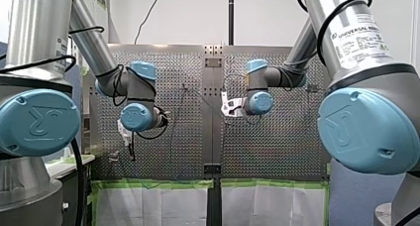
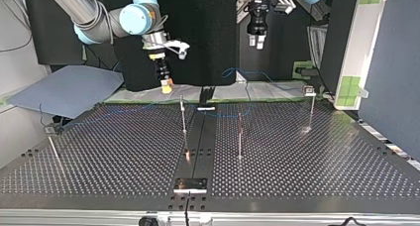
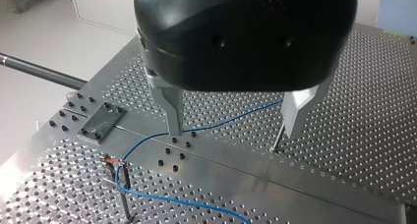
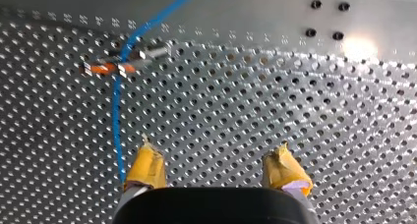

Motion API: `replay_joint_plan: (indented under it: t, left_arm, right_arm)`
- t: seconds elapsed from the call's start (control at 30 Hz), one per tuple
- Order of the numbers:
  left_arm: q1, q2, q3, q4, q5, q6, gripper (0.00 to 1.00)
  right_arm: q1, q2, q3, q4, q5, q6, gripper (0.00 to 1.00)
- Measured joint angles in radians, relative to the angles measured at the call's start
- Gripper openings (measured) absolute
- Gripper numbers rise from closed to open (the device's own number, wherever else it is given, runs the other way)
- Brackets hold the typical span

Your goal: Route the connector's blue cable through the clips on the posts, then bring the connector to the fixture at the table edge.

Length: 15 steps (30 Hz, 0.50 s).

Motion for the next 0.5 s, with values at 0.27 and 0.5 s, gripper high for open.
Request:
replay_joint_plan:
  t: [0.27,0.5]
  left_arm:
    - [0.002,0.0,0.002,0.0,-0.001,-0.001,1.0]
    - [0.004,0.0,0.002,-0.008,-0.019,0.004,1.0]
  right_arm:
    - [0.072,0.001,0.03,-0.06,0.072,0.001,1.0]
    - [0.143,0.002,0.032,-0.058,0.143,0.018,1.0]
